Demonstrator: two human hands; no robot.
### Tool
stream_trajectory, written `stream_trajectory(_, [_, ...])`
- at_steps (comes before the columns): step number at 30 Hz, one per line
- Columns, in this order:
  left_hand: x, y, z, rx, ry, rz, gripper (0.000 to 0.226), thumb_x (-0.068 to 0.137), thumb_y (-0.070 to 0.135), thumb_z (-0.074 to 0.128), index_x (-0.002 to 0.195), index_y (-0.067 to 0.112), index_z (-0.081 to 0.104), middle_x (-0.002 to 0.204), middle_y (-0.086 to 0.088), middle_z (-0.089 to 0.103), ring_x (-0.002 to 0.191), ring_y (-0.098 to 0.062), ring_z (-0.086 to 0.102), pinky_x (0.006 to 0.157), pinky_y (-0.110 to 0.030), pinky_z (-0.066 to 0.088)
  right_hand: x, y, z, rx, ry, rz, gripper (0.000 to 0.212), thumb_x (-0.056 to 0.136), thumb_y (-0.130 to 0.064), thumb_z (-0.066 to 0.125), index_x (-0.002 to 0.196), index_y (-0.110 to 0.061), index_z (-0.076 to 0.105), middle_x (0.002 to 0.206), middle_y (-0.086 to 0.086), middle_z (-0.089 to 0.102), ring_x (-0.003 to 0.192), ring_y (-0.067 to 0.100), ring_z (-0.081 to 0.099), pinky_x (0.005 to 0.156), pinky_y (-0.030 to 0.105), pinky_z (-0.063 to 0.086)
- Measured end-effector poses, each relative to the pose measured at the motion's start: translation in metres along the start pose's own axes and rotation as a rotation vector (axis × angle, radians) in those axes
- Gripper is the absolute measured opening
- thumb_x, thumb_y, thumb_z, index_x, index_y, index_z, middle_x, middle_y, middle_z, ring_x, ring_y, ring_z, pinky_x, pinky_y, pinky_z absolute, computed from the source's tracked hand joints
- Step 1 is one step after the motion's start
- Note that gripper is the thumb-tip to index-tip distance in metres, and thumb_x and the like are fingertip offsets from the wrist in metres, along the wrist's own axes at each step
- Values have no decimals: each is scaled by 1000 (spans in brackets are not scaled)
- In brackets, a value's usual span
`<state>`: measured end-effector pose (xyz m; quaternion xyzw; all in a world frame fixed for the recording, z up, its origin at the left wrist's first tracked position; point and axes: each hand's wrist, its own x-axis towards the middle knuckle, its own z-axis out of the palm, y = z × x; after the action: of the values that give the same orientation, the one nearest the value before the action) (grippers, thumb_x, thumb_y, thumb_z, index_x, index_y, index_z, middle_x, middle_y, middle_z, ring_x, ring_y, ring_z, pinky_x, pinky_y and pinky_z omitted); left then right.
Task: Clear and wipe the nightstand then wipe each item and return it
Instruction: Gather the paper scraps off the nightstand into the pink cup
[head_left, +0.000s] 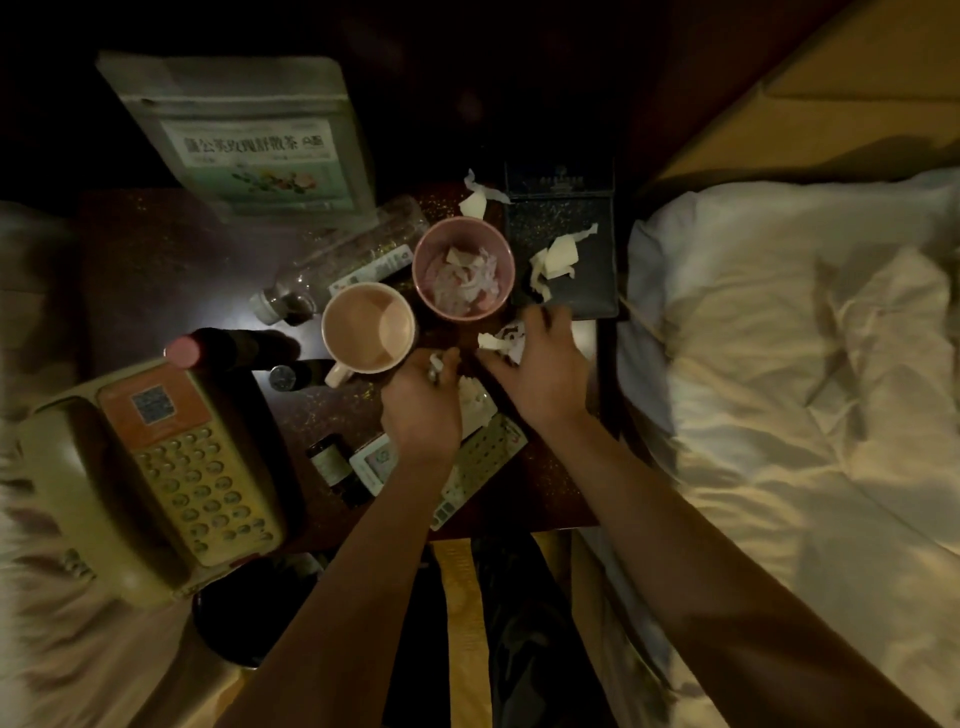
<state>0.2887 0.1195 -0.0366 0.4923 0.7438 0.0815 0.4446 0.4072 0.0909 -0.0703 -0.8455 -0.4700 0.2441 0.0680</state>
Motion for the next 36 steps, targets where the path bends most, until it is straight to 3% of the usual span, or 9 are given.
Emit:
stream_trajectory(4, [1,4,0,-3,17,36,26,94,35,54,99,12,66,90,-9,69,89,-27,63,72,-34,45,0,3,15,9,125,-176,24,77,-23,75,88,-7,61,96,17,56,69,32,61,50,27,43])
stream_trajectory(8, [0,3,1,-29,23,37,23,94,31,57,93,10,67,85,-9,68,84,-27,63,70,-33,45,-3,16,13,183,62,-240,15,72,4,66,77,-3,53,90,16,52,67,30,56,58,26,39])
stream_trajectory(14, [-3,5,4,-55,7,37,22,93,27,57,93,8,68,88,-10,69,87,-28,63,72,-33,46,-10,26,-25,855,75,242,24,81,12,49,90,-11,51,82,-3,57,74,2,53,62,7,41])
stream_trajectory(21, [-2,12,7,393,-166,238,19,89,33,63,104,24,70,102,-5,70,95,-27,64,74,-35,51,-6,37,-41,1308,-112,633,34,92,10,38,70,-4,60,79,9,67,69,19,66,54,24,53])
stream_trajectory(24, [2,17,13,585,-251,345,21,86,32,66,106,24,68,112,-1,64,99,-24,63,77,-35,51,-2,41,-36,1053,-34,640,36,89,7,40,66,-9,63,82,7,67,75,16,64,67,24,52])
stream_trajectory(28, [3,22,22,701,-263,411,21,86,22,66,107,21,64,123,0,55,97,-23,63,71,-32,47,-6,37,-39,710,17,406,26,90,2,43,77,-4,65,90,-1,53,69,-8,54,60,1,35])
stream_trajectory(30, [3,25,25,779,-271,408,21,87,18,63,109,19,62,124,-2,52,96,-25,63,71,-34,48,-8,39,-31,555,12,258,6,86,-8,58,82,-8,62,106,5,44,87,8,53,76,12,39])
stream_trajectory(33, [3,28,26,856,-269,422,22,90,17,60,111,17,58,123,-5,50,95,-27,63,64,-33,43,-9,45,-20,256,-36,115,40,72,-26,76,101,-11,54,121,9,38,100,20,50,76,29,46])
stream_trajectory(36, [5,32,28,911,-271,423,21,89,13,58,110,17,58,124,-6,48,94,-29,63,63,-33,38,-6,50,-16,172,-11,52,50,76,-21,76,118,-11,51,130,13,37,109,27,51,78,34,49])
